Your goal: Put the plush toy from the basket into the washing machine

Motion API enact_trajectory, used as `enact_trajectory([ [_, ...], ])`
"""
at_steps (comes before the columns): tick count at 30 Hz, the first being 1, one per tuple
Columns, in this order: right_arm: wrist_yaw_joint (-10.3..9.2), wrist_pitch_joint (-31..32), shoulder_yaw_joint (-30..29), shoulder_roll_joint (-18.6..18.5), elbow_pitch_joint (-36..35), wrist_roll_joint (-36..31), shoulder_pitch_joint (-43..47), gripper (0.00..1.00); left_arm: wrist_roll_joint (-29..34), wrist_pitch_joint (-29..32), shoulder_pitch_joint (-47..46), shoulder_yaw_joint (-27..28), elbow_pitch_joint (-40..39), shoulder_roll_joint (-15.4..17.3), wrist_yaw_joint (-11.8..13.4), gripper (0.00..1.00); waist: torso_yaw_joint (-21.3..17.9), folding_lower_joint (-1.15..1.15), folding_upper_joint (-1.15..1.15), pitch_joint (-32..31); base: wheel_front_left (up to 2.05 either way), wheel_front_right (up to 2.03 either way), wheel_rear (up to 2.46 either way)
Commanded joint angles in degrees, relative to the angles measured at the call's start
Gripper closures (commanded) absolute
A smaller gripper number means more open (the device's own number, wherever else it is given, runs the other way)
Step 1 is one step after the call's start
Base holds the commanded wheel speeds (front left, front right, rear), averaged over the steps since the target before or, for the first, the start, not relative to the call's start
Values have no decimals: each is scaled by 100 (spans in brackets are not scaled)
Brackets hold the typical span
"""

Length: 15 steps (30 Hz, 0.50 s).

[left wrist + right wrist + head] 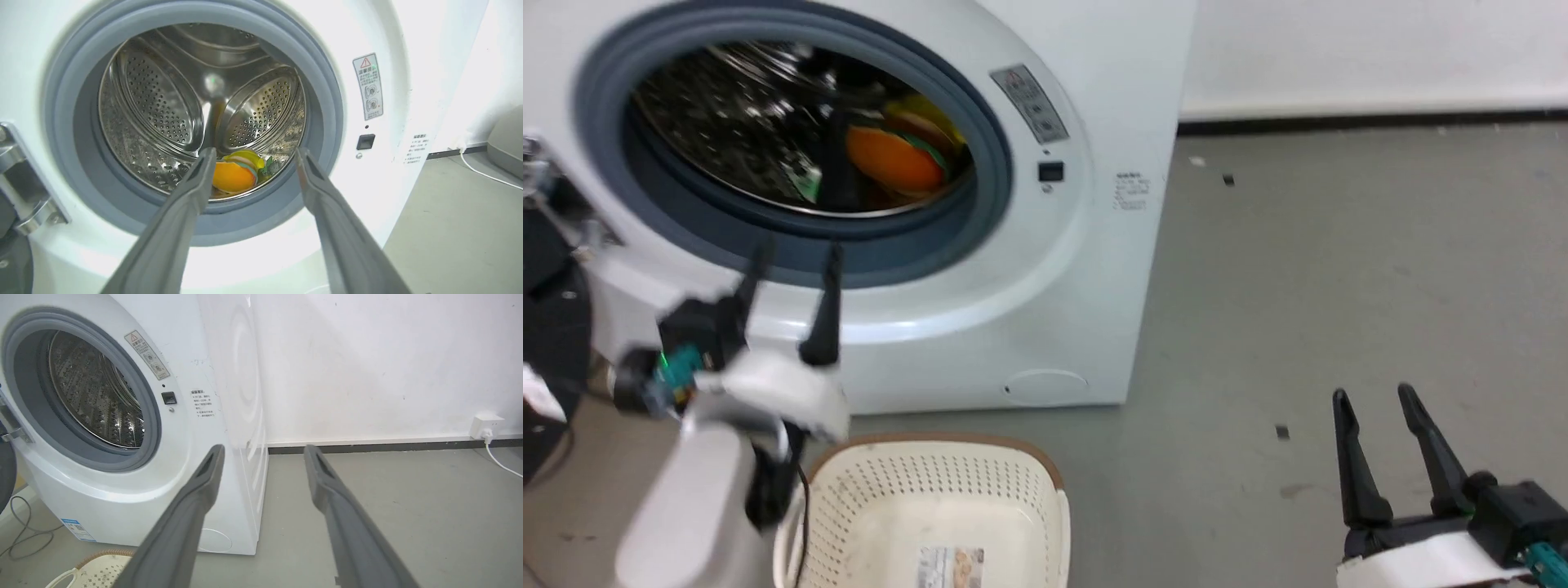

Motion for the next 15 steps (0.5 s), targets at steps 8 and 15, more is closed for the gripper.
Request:
enact_trajectory([
  [8, 3, -25, 57, -3, -74, -14, 456, 0, -274, 24, 1616, 40, -832, -262, 442, 0, 316, 1, 0, -596, 0, 0, 0],
  [15, 3, -25, 57, -3, -95, 0, 628, 0, -226, -12, 2463, 58, -1215, -440, 763, 0, 324, 1, 0, -675, 0, 0, 0],
])
